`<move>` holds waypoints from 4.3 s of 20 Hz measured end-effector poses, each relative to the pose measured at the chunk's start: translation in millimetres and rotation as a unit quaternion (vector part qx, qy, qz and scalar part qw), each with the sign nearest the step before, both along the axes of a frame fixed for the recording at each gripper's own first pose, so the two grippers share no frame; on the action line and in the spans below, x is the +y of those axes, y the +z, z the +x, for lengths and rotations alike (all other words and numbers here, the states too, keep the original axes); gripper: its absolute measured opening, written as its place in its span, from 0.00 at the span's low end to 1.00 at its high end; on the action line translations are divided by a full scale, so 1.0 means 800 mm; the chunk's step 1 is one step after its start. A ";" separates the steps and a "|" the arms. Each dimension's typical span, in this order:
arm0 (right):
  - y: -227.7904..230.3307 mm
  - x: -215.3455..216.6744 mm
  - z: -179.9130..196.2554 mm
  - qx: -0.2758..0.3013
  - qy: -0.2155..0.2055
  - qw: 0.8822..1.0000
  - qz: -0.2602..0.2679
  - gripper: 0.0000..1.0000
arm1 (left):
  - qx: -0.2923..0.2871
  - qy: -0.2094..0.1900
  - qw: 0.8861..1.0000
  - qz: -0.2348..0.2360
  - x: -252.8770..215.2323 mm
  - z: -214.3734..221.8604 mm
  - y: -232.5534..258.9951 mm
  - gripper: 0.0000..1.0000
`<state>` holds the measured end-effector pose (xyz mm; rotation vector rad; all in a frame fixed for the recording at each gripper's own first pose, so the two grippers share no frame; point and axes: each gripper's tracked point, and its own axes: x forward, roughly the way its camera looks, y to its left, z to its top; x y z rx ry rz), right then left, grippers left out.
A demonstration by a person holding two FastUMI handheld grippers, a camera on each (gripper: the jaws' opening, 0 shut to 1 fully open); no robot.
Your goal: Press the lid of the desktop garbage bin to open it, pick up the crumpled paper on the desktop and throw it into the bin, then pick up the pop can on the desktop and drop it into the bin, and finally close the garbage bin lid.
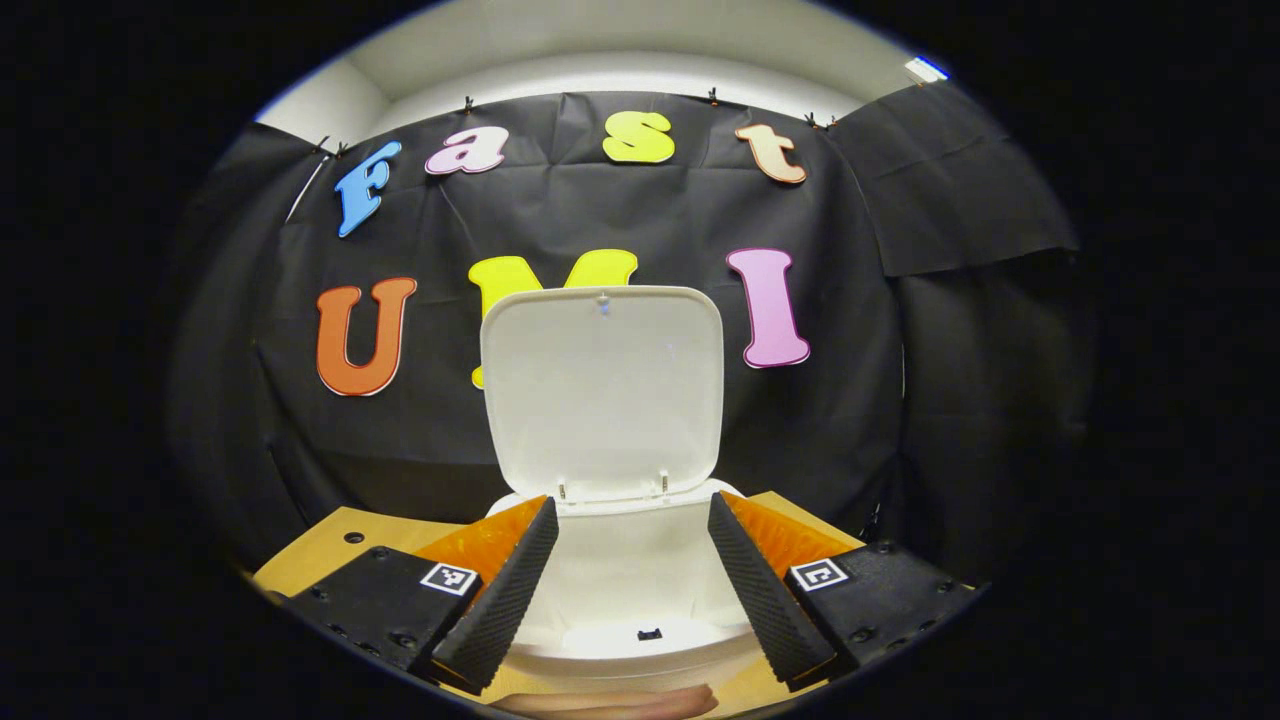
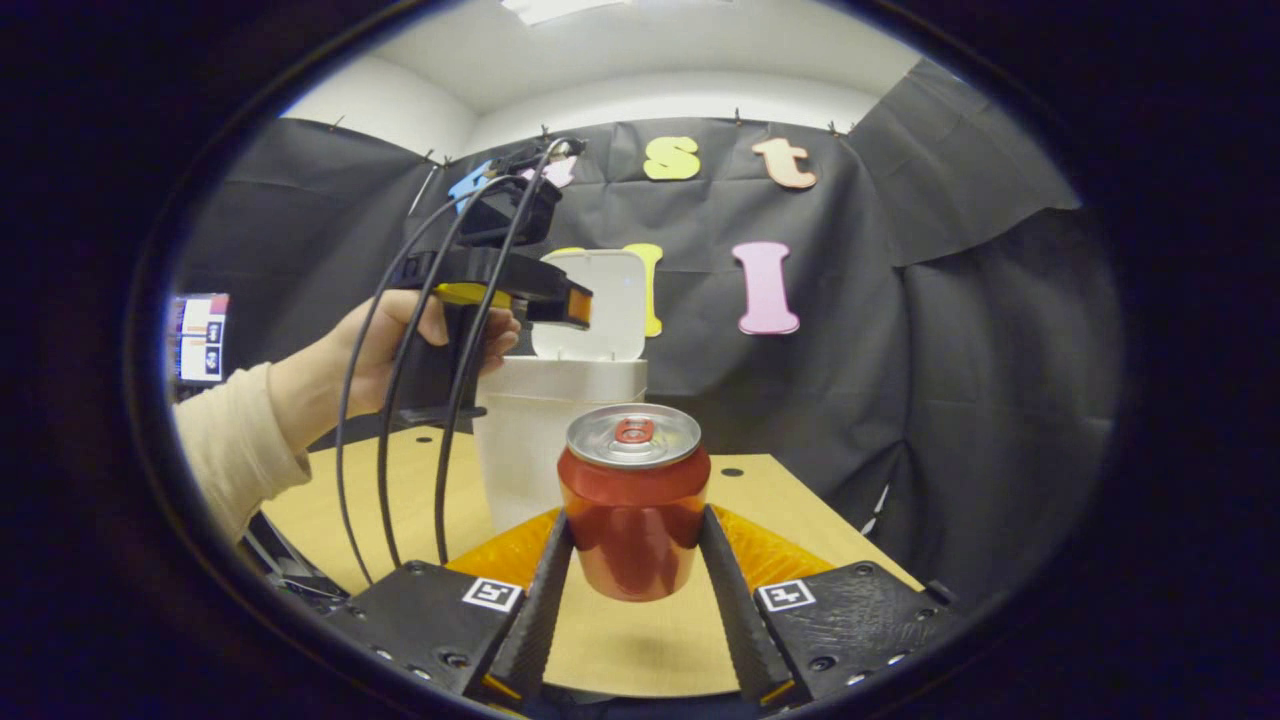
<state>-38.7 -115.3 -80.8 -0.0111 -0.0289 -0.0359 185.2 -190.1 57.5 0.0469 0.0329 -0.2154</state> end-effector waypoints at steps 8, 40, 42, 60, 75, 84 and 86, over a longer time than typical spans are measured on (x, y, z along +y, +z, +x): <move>0.046 0.000 -0.006 -0.037 -0.040 0.998 -0.008 0.70 | -0.003 0.045 0.999 0.016 0.054 -0.069 -0.002 0.98; 0.198 0.104 0.016 0.028 0.036 0.998 -0.036 0.71 | 0.046 0.106 0.993 -0.030 0.210 -0.215 -0.107 0.99; 0.216 0.110 0.030 0.037 0.041 0.998 -0.026 0.70 | 0.041 0.104 0.993 -0.030 0.211 -0.217 -0.103 0.99; 0.268 0.121 0.254 0.072 -0.029 0.997 -0.027 0.71 | 0.030 0.122 0.992 -0.013 0.226 -0.218 -0.102 0.99; 0.232 0.175 0.304 0.104 -0.002 0.994 -0.016 0.74 | 0.021 0.121 0.992 -0.031 0.238 -0.214 -0.099 0.99; 0.254 0.173 0.293 0.093 0.019 0.995 0.005 0.95 | 0.015 0.123 0.992 -0.039 0.251 -0.214 -0.096 0.99; 0.272 0.176 0.291 0.082 0.020 0.996 0.006 0.94 | 0.011 0.121 0.992 -0.037 0.252 -0.215 -0.094 0.99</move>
